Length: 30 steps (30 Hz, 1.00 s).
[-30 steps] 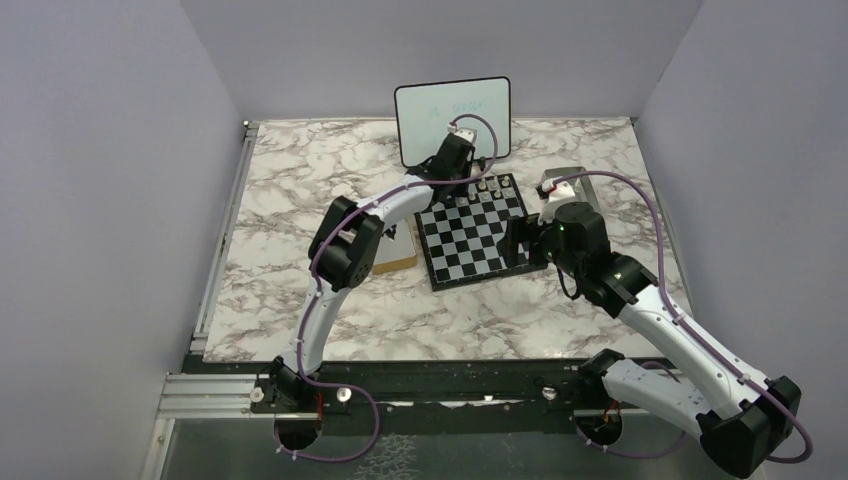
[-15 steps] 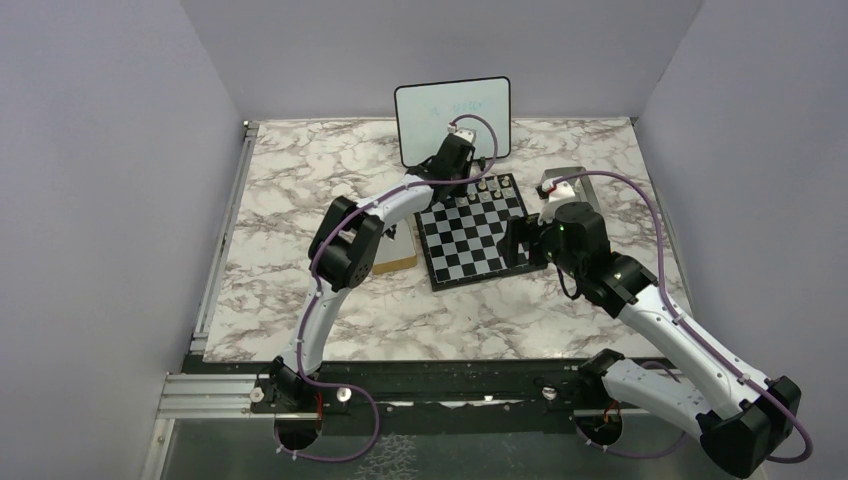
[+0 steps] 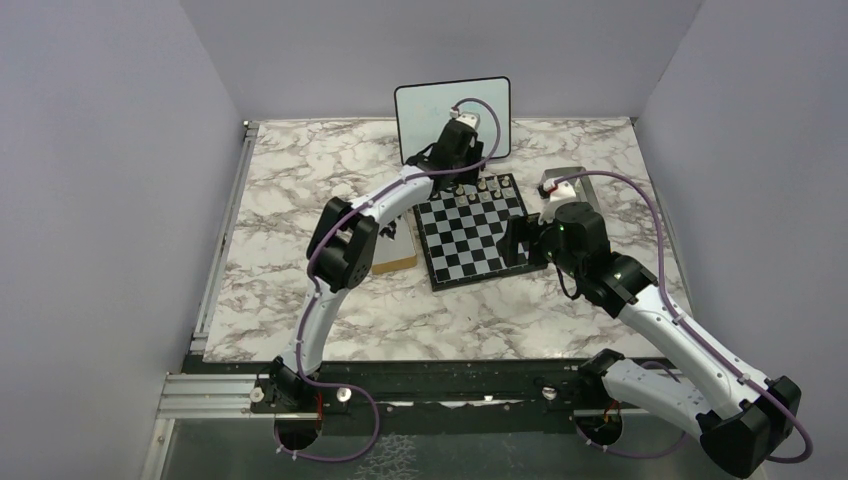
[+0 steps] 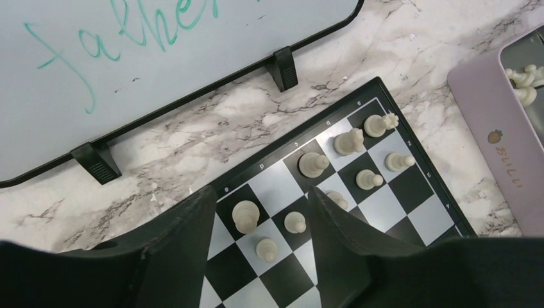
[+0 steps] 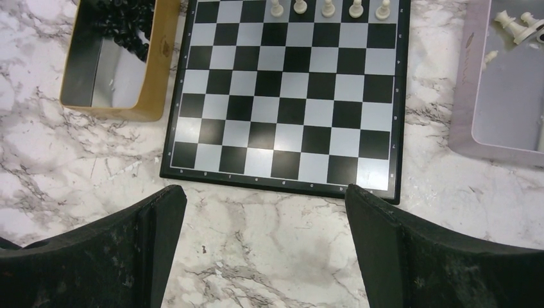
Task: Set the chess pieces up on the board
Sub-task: Place the chess piece on the chessboard, then pick up the chess piece from the storage box.
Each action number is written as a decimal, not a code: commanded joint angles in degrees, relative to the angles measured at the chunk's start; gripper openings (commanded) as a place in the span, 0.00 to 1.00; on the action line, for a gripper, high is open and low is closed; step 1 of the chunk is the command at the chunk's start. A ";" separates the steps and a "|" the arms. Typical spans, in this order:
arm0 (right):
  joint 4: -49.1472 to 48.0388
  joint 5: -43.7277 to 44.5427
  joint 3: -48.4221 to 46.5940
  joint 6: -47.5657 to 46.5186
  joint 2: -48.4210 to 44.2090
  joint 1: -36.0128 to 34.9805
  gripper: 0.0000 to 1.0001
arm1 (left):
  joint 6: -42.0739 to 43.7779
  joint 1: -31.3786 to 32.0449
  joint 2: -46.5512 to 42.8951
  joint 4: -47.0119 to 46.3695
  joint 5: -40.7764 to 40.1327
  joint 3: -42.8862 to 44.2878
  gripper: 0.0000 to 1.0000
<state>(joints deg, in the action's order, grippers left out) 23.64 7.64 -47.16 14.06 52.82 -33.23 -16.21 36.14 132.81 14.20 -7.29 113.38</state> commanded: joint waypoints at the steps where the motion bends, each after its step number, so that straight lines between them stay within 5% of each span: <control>1: -0.15 -0.27 -1.54 2.75 0.26 -0.25 1.00 | -1.16 0.34 -6.87 3.68 2.42 0.97 0.60; 7: 0.53 0.90 -2.78 7.42 3.12 -0.25 1.00 | -2.50 -0.21 -16.50 7.22 5.73 -4.74 0.74; 9: 0.35 2.97 -2.92 8.20 4.15 -0.25 1.00 | -3.39 -0.45 -20.35 7.48 7.08 -8.52 0.96; 10: 0.01 4.31 -2.95 8.25 4.72 -0.25 1.00 | -3.55 -0.50 -22.36 7.59 7.90 -10.33 0.99; 17: -2.06 15.41 -4.86 4.77 11.08 0.56 1.00 | -2.07 -1.22 -37.36 8.37 7.80 -25.71 0.99; 24: -7.13 8.00 -8.51 0.22 19.59 12.46 0.95 | 0.30 -2.12 -52.45 9.36 8.97 -41.62 0.99; 30: -9.37 2.93 -14.63 -4.08 29.41 24.17 0.72 | 0.84 -2.95 -60.17 8.80 9.58 -53.38 0.99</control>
<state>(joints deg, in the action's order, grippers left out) 17.69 15.20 -56.60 13.63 77.01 -15.07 -16.73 33.80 76.60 23.33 0.62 65.45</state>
